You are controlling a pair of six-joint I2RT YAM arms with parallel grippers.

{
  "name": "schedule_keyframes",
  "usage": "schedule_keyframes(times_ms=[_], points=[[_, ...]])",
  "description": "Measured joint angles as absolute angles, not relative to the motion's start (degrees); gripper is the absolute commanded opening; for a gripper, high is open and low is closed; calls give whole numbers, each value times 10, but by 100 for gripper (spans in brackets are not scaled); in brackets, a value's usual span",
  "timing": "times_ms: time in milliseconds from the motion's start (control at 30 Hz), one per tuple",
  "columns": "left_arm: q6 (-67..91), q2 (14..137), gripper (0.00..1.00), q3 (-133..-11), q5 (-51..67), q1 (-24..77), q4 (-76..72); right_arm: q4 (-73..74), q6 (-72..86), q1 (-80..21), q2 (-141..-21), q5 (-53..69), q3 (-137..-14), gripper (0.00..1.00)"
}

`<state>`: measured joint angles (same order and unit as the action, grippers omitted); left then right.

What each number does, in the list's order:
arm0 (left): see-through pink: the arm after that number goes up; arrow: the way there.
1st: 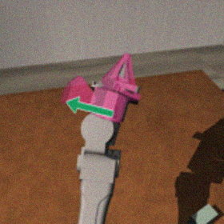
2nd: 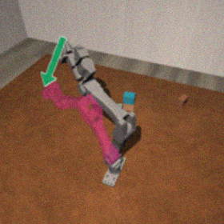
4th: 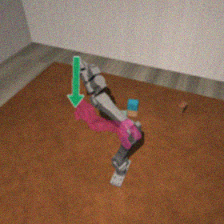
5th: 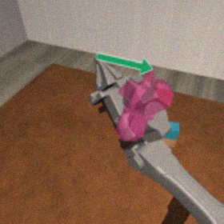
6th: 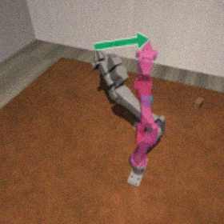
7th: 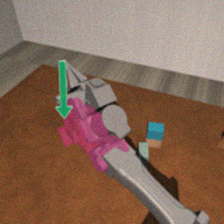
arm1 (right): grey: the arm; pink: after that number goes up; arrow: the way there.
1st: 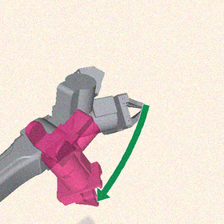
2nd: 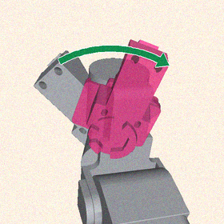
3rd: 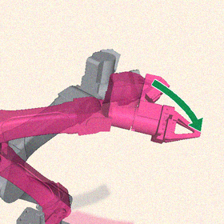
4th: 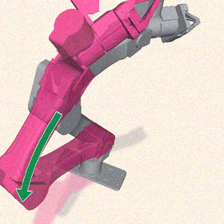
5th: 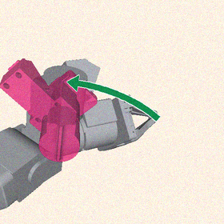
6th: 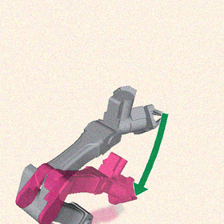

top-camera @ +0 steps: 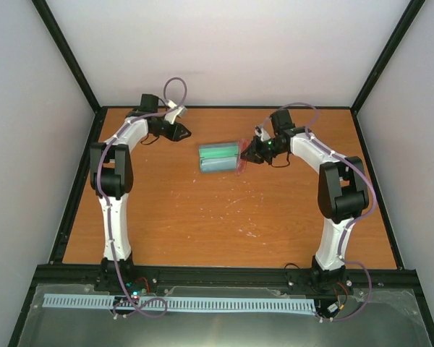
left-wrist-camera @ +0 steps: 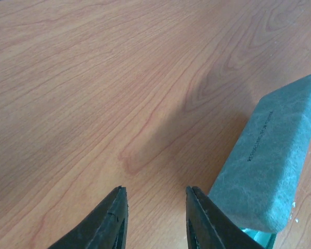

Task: Organize the sunglasses
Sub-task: Adjust the sunglasses case at the center of the board, then place the sunglasses in the sunglasses case.

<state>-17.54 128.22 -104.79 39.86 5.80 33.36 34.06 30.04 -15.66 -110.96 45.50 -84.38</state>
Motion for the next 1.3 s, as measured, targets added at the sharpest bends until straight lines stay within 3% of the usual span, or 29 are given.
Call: schedule_keyframes(times_ms=[500, 933, 1300], points=[[-153, 1342, 35, -1111, 441, 112, 403, 284, 357, -151, -1102, 403, -776, 3], [-139, 1334, 34, -1024, 458, 130, 400, 233, 388, -144, -1106, 401, -775, 3], [-125, 1299, 34, -996, 468, 134, 379, 227, 382, -173, -1183, 418, -829, 3]])
